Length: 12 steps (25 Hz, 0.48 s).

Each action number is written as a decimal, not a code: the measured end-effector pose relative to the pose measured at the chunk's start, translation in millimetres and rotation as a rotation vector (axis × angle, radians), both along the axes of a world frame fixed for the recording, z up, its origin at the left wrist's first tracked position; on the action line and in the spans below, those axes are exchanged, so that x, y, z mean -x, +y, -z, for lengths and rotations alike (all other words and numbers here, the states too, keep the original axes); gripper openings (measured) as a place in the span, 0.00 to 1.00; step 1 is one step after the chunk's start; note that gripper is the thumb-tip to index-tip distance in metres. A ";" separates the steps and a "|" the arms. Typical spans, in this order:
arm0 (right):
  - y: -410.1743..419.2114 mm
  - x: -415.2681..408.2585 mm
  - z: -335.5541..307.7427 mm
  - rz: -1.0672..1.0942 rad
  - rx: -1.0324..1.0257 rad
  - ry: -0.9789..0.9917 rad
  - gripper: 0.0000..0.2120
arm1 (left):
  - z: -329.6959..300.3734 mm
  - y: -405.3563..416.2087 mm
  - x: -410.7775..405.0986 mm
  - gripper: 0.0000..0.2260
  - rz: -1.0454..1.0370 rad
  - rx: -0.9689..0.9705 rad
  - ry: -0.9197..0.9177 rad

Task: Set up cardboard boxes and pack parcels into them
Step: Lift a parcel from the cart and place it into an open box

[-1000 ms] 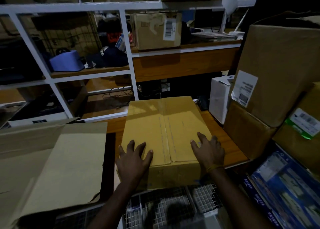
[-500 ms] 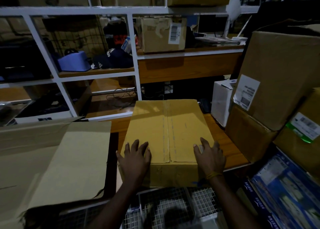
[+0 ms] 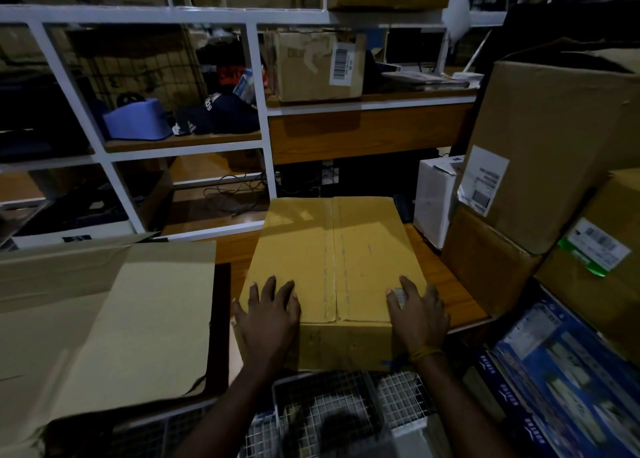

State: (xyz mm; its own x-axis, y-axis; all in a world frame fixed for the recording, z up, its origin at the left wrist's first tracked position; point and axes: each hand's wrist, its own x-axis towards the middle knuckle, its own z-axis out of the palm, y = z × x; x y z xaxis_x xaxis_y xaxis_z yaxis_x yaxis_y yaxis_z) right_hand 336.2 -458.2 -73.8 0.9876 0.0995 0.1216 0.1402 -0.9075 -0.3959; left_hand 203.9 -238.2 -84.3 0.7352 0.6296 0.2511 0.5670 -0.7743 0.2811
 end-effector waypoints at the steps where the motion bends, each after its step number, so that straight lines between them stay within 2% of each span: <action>1: 0.0 1.4 -1.4 0.005 0.004 0.004 0.26 | -0.4 0.4 0.1 0.29 0.008 0.002 0.019; 8: 3.2 21.2 -12.4 0.026 0.059 0.151 0.29 | -7.3 -11.8 -6.0 0.32 -0.008 0.076 0.083; 12: 0.2 26.8 -28.0 -0.057 0.092 0.248 0.25 | -7.1 -41.1 -9.6 0.40 0.165 0.051 0.092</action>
